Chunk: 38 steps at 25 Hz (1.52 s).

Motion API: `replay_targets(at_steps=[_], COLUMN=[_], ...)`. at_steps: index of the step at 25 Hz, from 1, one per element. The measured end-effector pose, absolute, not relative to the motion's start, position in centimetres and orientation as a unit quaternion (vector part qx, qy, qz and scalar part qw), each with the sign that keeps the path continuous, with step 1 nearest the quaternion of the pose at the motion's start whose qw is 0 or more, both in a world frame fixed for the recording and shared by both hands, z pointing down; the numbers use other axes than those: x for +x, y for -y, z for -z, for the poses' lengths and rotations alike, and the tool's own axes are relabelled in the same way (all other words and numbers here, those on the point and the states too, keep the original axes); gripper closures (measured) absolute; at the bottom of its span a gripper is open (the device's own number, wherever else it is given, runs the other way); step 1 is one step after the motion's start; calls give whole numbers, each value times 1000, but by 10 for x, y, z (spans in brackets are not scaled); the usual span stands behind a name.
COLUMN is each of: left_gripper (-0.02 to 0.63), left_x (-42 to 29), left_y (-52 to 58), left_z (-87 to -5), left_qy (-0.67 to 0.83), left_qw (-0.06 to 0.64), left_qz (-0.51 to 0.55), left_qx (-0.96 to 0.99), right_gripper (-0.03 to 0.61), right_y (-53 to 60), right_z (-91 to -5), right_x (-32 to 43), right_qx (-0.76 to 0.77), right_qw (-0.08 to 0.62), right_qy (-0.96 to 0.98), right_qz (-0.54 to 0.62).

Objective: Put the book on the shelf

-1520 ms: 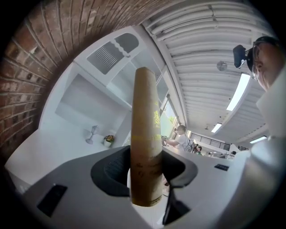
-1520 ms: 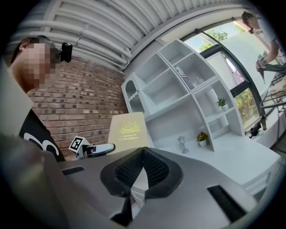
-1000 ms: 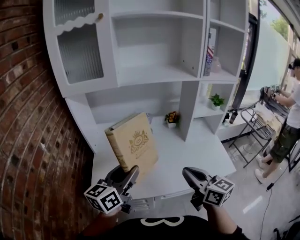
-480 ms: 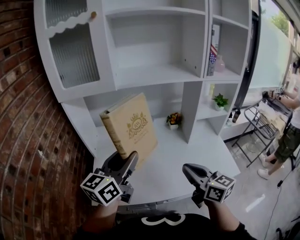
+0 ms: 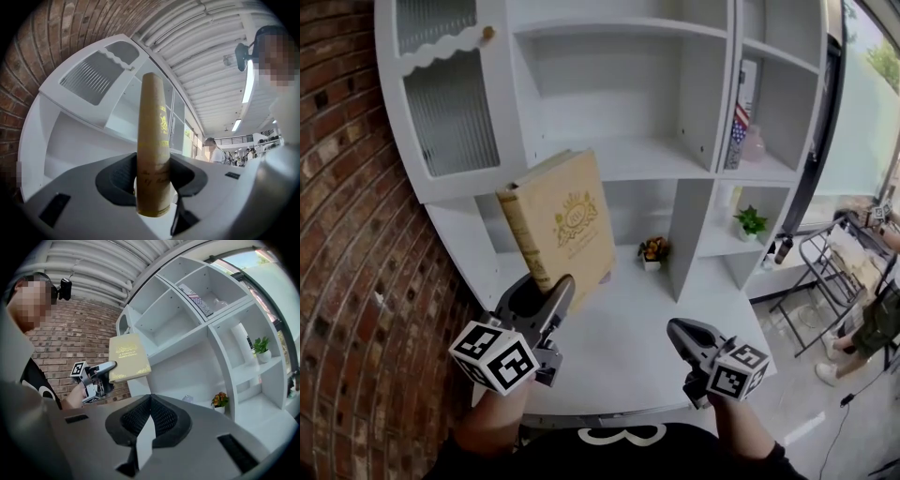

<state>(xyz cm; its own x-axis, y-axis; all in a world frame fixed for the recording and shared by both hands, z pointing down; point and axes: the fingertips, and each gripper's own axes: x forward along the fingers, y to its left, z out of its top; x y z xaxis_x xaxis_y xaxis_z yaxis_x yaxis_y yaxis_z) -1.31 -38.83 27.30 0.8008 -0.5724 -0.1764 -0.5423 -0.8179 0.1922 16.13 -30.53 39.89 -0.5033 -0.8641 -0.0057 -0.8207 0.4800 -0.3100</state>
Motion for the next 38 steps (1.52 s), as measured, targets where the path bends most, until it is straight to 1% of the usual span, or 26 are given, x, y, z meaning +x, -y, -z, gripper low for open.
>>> replay_targets(at_steps=[11, 18, 27, 33, 38], left_gripper=[425, 425, 425, 425, 425], left_x=[8, 16, 43, 58, 70], left_y=[413, 425, 435, 470, 505], left_z=[-213, -177, -124, -107, -107], left_qy=[333, 351, 365, 390, 418], left_qw=[29, -24, -104, -118, -110], left_qz=[136, 136, 128, 122, 110], left_qx=[933, 926, 916, 905, 895], right_gripper=[568, 568, 568, 568, 568], right_y=[343, 359, 367, 371, 372], right_z=[-364, -360, -358, -348, -345], right_x=[187, 194, 211, 224, 234], right_qx=[-451, -438, -434, -435, -424], right_qw=[84, 81, 78, 81, 80], right_qy=[-883, -891, -894, -894, -900], right_qz=[100, 88, 82, 71, 64])
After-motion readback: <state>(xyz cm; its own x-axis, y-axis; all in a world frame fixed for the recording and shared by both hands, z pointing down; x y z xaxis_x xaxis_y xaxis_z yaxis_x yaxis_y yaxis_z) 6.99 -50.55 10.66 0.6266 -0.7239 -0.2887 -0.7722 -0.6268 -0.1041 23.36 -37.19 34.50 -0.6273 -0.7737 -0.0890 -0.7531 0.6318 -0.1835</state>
